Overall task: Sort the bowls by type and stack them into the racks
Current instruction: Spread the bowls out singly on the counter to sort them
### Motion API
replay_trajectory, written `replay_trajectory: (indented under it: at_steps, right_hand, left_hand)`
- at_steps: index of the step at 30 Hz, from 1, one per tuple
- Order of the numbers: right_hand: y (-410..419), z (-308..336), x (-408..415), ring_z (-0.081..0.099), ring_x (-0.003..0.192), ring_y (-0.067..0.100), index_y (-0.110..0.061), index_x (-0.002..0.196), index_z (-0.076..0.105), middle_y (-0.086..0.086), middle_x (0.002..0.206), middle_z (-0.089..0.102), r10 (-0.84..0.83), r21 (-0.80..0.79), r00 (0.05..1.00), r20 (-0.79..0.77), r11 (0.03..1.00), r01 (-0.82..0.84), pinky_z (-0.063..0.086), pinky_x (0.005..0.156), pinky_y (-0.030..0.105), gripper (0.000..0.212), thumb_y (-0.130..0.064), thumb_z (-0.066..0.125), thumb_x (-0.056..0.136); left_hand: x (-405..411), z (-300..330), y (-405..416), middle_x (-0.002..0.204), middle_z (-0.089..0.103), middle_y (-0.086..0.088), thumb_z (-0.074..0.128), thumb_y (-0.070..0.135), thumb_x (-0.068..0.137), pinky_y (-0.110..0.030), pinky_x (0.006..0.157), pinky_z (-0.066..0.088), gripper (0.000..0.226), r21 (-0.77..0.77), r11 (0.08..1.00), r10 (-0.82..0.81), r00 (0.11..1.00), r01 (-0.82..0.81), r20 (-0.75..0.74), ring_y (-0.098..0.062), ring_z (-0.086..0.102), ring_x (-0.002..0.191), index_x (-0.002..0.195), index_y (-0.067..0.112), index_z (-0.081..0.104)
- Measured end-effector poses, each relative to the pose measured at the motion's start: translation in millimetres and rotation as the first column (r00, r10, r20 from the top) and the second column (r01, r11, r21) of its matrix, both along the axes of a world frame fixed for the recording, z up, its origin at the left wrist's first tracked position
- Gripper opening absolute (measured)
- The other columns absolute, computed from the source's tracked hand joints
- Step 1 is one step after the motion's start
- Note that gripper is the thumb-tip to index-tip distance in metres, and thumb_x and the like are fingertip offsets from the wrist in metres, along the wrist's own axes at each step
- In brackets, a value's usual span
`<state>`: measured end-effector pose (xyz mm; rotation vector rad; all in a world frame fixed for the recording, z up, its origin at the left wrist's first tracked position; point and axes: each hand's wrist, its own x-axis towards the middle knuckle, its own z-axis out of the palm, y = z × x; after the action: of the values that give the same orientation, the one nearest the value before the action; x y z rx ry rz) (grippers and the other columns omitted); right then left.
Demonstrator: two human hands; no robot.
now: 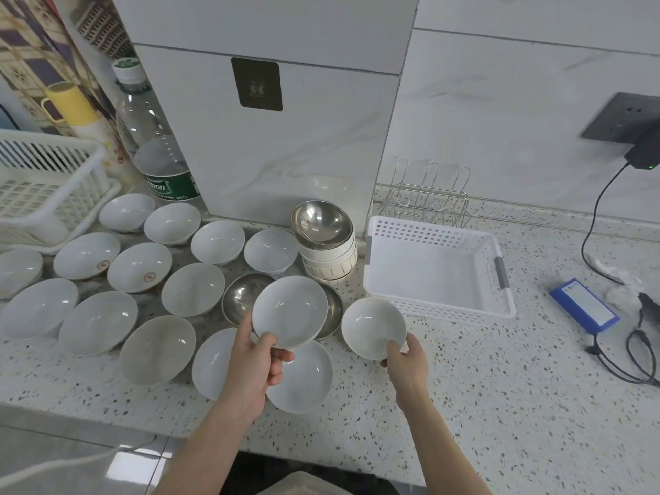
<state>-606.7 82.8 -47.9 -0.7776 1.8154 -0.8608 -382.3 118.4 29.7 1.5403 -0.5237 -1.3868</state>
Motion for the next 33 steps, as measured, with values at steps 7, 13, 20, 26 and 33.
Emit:
replay_trajectory:
  at_steps: [7, 13, 20, 26, 33]
  right_hand:
    - [12.3, 7.7, -8.8, 0.059, 0.073, 0.013, -0.021, 0.130, 0.051, 0.008, 0.083, 0.071, -0.025, 0.071, 1.000, 0.006, 0.997, 0.025, 0.041, 0.061, 0.030, 0.043, -0.047, 0.049, 0.095]
    - [44.3, 28.4, -10.8, 0.060, 0.055, 0.002, -0.029, 0.095, 0.066, -0.002, 0.060, 0.067, 0.087, -0.084, 0.985, -0.152, 0.991, -0.101, 0.041, 0.054, 0.024, 0.034, -0.051, 0.041, 0.097]
    - [65.8, 31.8, -22.5, 0.038, 0.047, 0.008, -0.022, 0.095, 0.069, -0.005, 0.056, 0.049, 0.309, -0.161, 0.944, 0.118, 0.944, -0.289, 0.032, 0.046, 0.022, 0.024, -0.040, 0.057, 0.086]
    - [75.1, 17.3, -37.3, 0.041, 0.048, 0.010, -0.020, 0.095, 0.068, -0.004, 0.054, 0.048, 0.334, -0.085, 0.942, 0.027, 0.940, -0.330, 0.036, 0.046, 0.023, 0.018, -0.008, 0.057, 0.087]
    - [81.3, 6.2, -37.2, 0.044, 0.045, 0.004, -0.016, 0.099, 0.067, -0.009, 0.050, 0.052, 0.334, -0.036, 0.942, 0.012, 0.942, -0.334, 0.037, 0.045, 0.020, 0.021, -0.004, 0.056, 0.087]
  left_hand:
    - [-7.5, -2.3, 5.2, 0.082, 0.063, -0.015, 0.040, -0.002, 0.093, -0.021, 0.036, 0.030, 0.063, -0.008, 0.983, -0.180, 0.979, 0.181, 0.093, -0.007, 0.050, 0.043, 0.135, 0.046, 0.046]
    - [-27.0, -11.2, 17.0, 0.064, 0.066, -0.005, 0.043, 0.001, 0.095, -0.023, 0.038, 0.031, 0.065, 0.029, 0.929, -0.371, 0.919, 0.370, 0.137, -0.016, 0.054, 0.055, 0.138, 0.050, 0.040]
    - [-56.6, -21.5, 31.5, 0.057, 0.067, 0.002, 0.041, 0.008, 0.097, -0.020, 0.041, 0.035, 0.061, 0.080, 0.841, -0.540, 0.827, 0.534, 0.156, -0.007, 0.059, 0.052, 0.139, 0.052, 0.035]
    - [-65.1, -31.9, 44.8, 0.064, 0.069, 0.000, 0.051, 0.025, 0.100, -0.019, 0.046, 0.040, 0.058, 0.115, 0.808, -0.589, 0.795, 0.577, 0.146, -0.009, 0.061, 0.058, 0.146, 0.052, 0.026]
    - [-65.5, -35.4, 52.5, 0.121, 0.054, 0.013, 0.079, 0.043, 0.073, -0.011, 0.053, 0.047, 0.092, 0.087, 0.733, -0.672, 0.698, 0.675, 0.247, -0.002, 0.062, 0.083, 0.124, 0.078, 0.010]
